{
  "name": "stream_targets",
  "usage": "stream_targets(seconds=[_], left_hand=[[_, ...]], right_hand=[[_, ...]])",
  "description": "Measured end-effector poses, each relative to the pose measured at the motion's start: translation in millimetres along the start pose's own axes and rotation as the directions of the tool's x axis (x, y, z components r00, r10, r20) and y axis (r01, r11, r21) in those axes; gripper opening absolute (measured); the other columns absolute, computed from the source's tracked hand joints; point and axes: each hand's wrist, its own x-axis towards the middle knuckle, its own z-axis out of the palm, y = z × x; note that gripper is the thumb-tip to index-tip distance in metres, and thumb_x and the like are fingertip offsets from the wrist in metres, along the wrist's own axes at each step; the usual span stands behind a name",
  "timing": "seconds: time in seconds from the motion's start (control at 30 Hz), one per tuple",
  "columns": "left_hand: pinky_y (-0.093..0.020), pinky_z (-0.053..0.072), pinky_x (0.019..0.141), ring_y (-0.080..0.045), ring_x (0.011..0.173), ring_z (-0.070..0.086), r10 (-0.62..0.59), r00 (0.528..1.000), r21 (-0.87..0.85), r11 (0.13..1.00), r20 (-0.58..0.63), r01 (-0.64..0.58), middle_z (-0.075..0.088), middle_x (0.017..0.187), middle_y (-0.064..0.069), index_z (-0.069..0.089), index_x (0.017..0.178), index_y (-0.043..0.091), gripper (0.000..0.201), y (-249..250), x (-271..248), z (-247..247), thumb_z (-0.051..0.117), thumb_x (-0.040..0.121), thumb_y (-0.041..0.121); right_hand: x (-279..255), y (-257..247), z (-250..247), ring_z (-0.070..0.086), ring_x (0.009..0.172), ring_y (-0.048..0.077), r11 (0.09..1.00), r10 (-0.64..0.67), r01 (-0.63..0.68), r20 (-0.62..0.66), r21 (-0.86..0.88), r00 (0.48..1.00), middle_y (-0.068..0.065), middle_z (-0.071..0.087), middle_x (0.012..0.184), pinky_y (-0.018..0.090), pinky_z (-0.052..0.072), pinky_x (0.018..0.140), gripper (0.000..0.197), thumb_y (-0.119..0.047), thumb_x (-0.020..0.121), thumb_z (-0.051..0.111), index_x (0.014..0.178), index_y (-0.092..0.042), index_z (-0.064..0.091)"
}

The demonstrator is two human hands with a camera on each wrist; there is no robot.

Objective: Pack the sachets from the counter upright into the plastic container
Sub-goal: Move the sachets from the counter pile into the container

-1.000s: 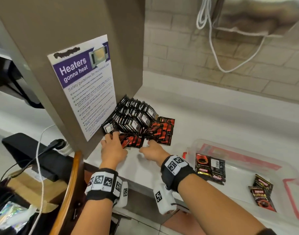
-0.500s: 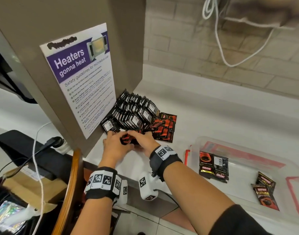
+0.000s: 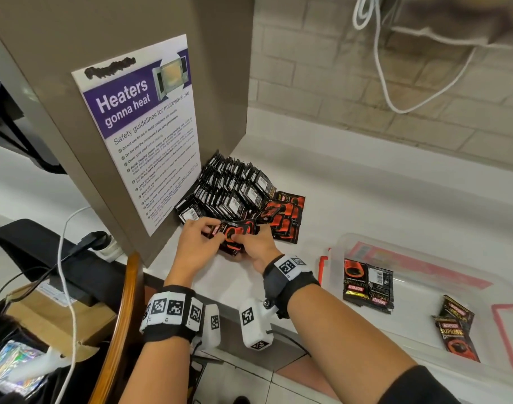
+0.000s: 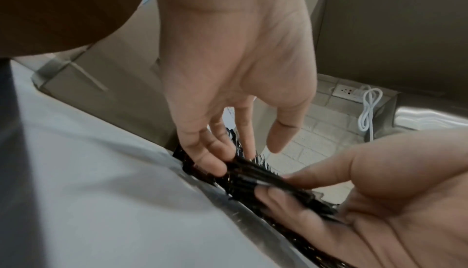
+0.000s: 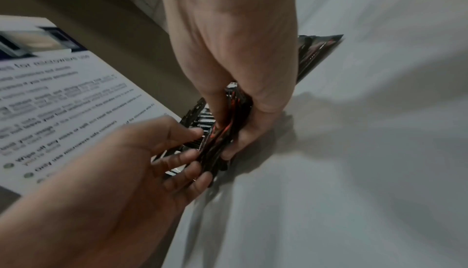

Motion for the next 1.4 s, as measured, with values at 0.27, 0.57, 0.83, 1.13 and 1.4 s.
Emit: stream_targets(seconds=[0.27, 0.57, 0.83, 1.13, 1.4], left_hand=[[-0.039, 0.046, 0.089, -0.023, 0.097, 0.048, 0.010, 0.962, -0.205, 0.976, -0.274, -0.069, 0.040, 0.111, -0.002, 0.046, 0.130, 0.024, 0.062, 17.6, -5.0, 21.1, 0.081, 0.078, 0.018], [-0.041, 0.047, 0.107, -0.017, 0.119, 0.063, 0.164, 0.967, -0.660, 0.752, 0.197, 0.007, 0.068, 0.124, -0.001, 0.056, 0.129, 0.022, 0.076, 75.6, -4.3, 56.1, 0.079, 0.070, 0.064], [-0.045, 0.052, 0.096, -0.031, 0.119, 0.064, 0.333, 0.901, -0.786, 0.618, 0.280, 0.016, 0.070, 0.124, -0.011, 0.071, 0.118, 0.018, 0.035, 129.3, -9.4, 69.4, 0.062, 0.085, 0.010], [-0.050, 0.056, 0.093, -0.039, 0.101, 0.069, 0.230, 0.935, -0.759, 0.649, 0.271, 0.060, 0.071, 0.106, -0.024, 0.069, 0.104, -0.009, 0.023, 160.3, -13.1, 80.9, 0.057, 0.088, 0.000], [-0.039, 0.058, 0.080, -0.026, 0.095, 0.074, 0.333, 0.830, -0.579, 0.815, 0.447, -0.015, 0.077, 0.099, -0.008, 0.079, 0.094, 0.027, 0.030, 176.0, -15.8, 87.0, 0.076, 0.081, 0.001]], right_hand=[[-16.3, -20.6, -24.7, 0.064, 0.115, 0.032, 0.991, -0.119, 0.119, 0.003, 0.068, 0.993, 0.015, 0.064, 0.126, 0.056, 0.052, 0.098, 0.058, 0.000, 0.087, 0.073, 0.136, -0.007, 0.042], [-61.2, -64.8, -70.0, 0.069, 0.107, 0.032, 0.866, -0.277, 0.189, 0.130, 0.463, 0.952, 0.021, 0.068, 0.120, 0.045, 0.059, 0.087, 0.044, 0.004, 0.094, 0.062, 0.134, 0.003, 0.045], [-78.4, -67.5, -97.6, 0.066, 0.099, 0.020, 0.864, -0.316, 0.190, 0.209, 0.466, 0.925, 0.012, 0.069, 0.118, 0.030, 0.055, 0.075, 0.037, -0.009, 0.099, 0.059, 0.134, 0.001, 0.057], [-88.9, -69.5, -130.8, 0.058, 0.083, 0.009, 0.947, -0.298, 0.270, 0.155, 0.177, 0.942, -0.014, 0.068, 0.080, 0.027, 0.044, 0.072, 0.022, -0.047, 0.083, 0.069, 0.098, -0.030, 0.069], [-93.5, -83.2, -170.1, 0.064, 0.082, 0.003, 0.797, -0.600, 0.603, -0.103, -0.002, 0.793, -0.001, 0.071, 0.099, 0.019, 0.049, 0.066, 0.017, -0.029, 0.093, 0.071, 0.107, -0.020, 0.069]])
